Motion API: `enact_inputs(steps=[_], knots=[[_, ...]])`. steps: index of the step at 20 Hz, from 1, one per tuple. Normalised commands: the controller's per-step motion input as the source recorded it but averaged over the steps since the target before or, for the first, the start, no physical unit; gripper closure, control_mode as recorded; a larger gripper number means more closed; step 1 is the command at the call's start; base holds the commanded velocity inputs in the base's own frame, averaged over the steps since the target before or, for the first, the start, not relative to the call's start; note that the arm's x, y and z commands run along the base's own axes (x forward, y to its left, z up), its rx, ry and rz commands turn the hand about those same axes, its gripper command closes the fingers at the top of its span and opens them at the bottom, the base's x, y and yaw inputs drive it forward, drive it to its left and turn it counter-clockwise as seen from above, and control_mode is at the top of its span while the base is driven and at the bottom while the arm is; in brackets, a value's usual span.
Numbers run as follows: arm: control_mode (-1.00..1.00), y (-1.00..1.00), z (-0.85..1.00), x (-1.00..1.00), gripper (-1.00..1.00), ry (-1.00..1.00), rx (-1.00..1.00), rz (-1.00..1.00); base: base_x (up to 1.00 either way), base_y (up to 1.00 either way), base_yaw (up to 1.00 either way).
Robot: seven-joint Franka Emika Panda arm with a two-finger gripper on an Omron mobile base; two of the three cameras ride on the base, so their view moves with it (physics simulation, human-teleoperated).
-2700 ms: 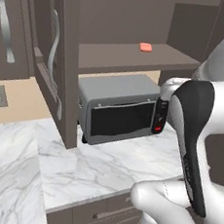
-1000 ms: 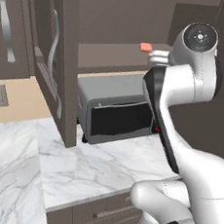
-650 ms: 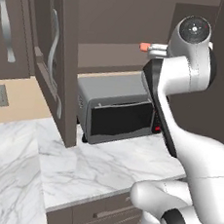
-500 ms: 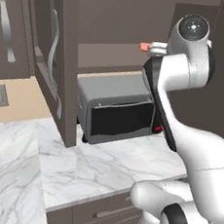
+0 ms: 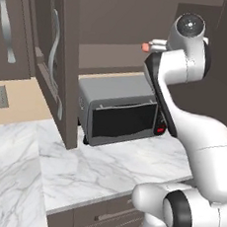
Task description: Locate and retrieve the soap dispenser and bar soap from the cabinet. Place them next to the sink.
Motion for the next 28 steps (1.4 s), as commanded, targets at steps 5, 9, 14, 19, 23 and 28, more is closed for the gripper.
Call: enact_inputs(steps=[5, 9, 14, 19, 23, 28], knots=[[-1.0, 0.0, -0.11, 0.55, -1.0, -0.01, 0.01, 0.01, 0.0, 0.0, 0.0], [-1.0, -0.01, -0.06, 0.6, -1.0, 0.0, 0.0, 0.04, 0.0, 0.0, 0.0], [-1.0, 0.0, -0.06, 0.67, -1.0, 0.0, 0.0, 0.05, 0.0, 0.0, 0.0], [-1.0, 0.0, -0.09, 0.65, -1.0, 0.01, 0.0, 0.06, 0.0, 0.0, 0.0], [-1.0, 0.0, 0.01, 0.4, -1.0, 0.03, -0.02, 0.02, 0.0, 0.0, 0.0], [-1.0, 0.0, 0.05, 0.44, -1.0, 0.09, -0.03, 0.0, 0.0, 0.0, 0.0]])
